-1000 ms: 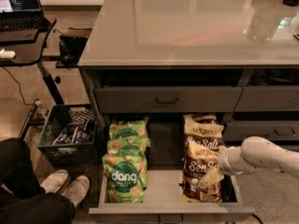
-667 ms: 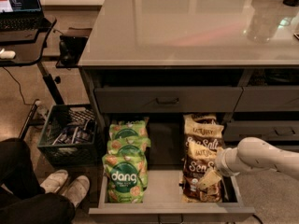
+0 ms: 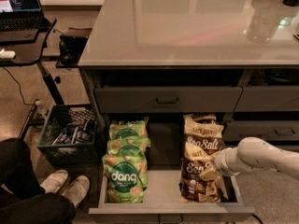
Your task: Pick brown chip bag from middle drawer and place on counter
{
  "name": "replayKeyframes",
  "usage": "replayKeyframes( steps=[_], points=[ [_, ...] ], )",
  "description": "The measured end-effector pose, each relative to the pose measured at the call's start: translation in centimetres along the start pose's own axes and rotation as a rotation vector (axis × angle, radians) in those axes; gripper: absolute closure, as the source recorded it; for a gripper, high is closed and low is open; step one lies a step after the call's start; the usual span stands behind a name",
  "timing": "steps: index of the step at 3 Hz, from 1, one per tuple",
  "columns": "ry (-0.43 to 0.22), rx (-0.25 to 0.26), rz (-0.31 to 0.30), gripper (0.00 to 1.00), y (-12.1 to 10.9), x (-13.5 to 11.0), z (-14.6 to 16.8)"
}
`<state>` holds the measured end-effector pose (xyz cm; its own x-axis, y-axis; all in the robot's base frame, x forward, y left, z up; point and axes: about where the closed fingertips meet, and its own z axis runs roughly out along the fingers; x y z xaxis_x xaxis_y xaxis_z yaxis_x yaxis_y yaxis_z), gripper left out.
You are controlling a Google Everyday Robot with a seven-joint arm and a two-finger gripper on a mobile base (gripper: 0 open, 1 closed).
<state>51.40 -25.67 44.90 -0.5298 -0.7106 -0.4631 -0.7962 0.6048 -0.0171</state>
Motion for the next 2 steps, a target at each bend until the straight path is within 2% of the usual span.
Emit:
replayKeyframes(
  steps=[2],
  points=[
    [0.0,0.0,0.0,0.89,0.0,0.0,0.01]
  ],
)
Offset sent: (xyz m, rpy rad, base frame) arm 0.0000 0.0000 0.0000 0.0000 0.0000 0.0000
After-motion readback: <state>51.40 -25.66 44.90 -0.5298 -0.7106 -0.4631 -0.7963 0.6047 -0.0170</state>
